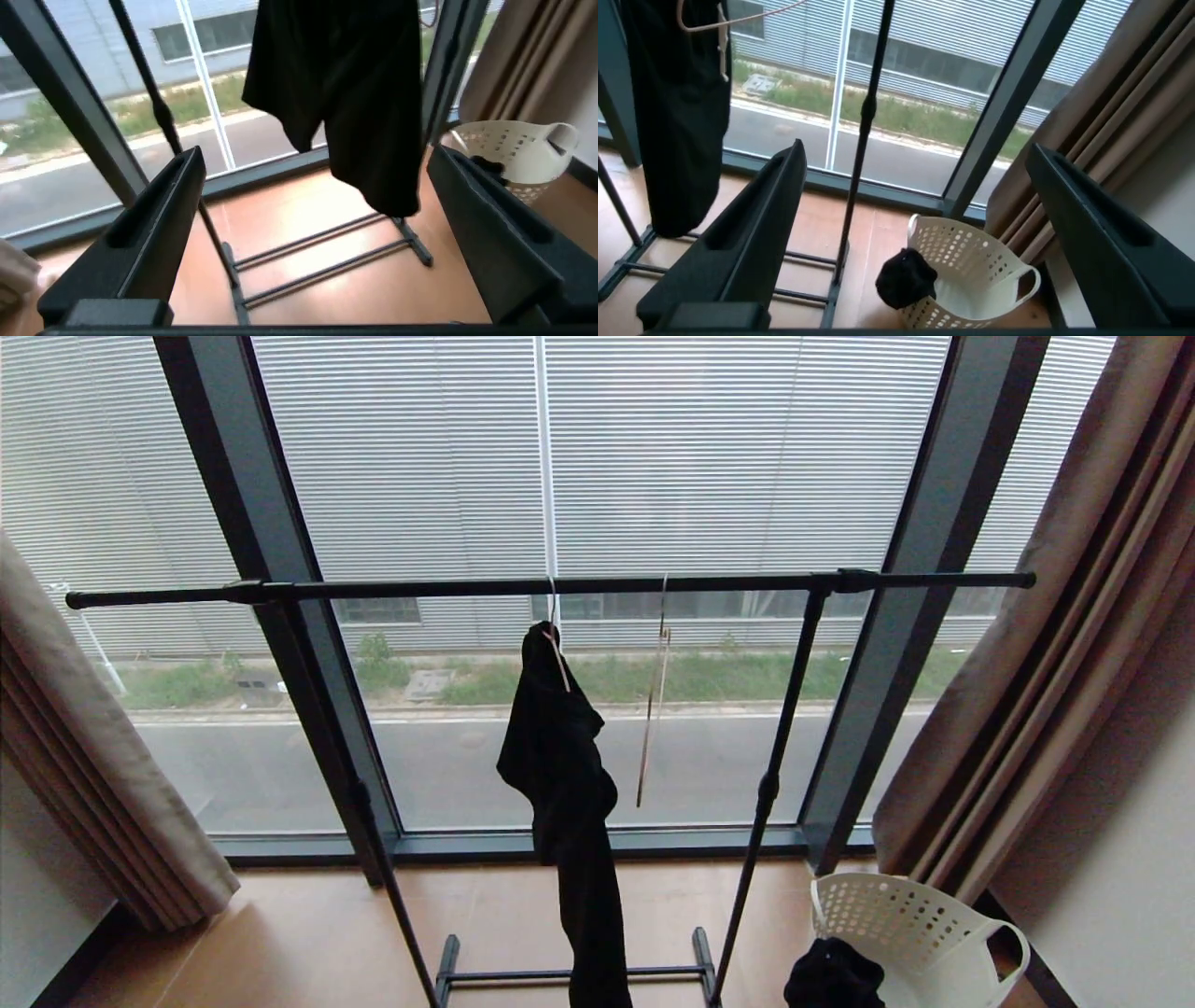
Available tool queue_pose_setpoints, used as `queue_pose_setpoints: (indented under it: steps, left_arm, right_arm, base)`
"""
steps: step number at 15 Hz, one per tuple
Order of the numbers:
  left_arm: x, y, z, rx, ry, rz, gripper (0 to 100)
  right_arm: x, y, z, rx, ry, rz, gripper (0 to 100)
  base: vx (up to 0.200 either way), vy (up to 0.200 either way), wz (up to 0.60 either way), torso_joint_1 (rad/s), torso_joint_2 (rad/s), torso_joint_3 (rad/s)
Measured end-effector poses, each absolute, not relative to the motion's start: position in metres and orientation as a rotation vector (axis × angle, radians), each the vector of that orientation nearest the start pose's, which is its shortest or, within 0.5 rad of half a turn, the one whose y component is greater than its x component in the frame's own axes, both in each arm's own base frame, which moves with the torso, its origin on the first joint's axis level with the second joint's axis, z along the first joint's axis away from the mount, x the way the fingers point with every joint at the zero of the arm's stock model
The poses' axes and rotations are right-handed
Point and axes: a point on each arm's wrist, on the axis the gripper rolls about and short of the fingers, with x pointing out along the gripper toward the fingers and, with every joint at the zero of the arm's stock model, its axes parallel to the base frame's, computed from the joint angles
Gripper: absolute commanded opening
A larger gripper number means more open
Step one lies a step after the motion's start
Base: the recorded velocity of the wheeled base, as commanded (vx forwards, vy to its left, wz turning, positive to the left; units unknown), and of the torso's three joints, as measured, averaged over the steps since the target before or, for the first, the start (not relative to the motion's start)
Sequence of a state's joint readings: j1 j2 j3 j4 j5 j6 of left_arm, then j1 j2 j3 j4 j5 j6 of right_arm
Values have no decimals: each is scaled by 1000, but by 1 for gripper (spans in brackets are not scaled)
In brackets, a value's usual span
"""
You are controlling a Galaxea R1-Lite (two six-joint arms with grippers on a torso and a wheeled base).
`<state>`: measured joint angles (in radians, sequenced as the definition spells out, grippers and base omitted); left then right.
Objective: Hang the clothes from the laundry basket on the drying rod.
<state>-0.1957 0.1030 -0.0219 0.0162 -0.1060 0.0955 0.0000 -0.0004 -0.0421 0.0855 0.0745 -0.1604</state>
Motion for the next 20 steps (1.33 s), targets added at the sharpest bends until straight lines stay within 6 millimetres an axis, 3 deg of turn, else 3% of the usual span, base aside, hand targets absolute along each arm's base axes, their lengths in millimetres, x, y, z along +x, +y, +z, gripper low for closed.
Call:
queue_pose_setpoints:
  steps: [2,7,20]
  left_arm:
    - [-16,3,79,61,104,-223,100]
    - [-16,3,78,42,104,-206,100]
    - [-15,1,78,55,121,-105,100]
  right_arm:
    - [-26,1,78,-125,45,57,100]
    - [-26,1,78,-45,48,55,100]
    - [-26,0,77,-44,55,-3,100]
  base:
    - [0,0,0,0,0,0]
    - [0,0,0,0,0,0]
    - [0,-185,0,4,2,2]
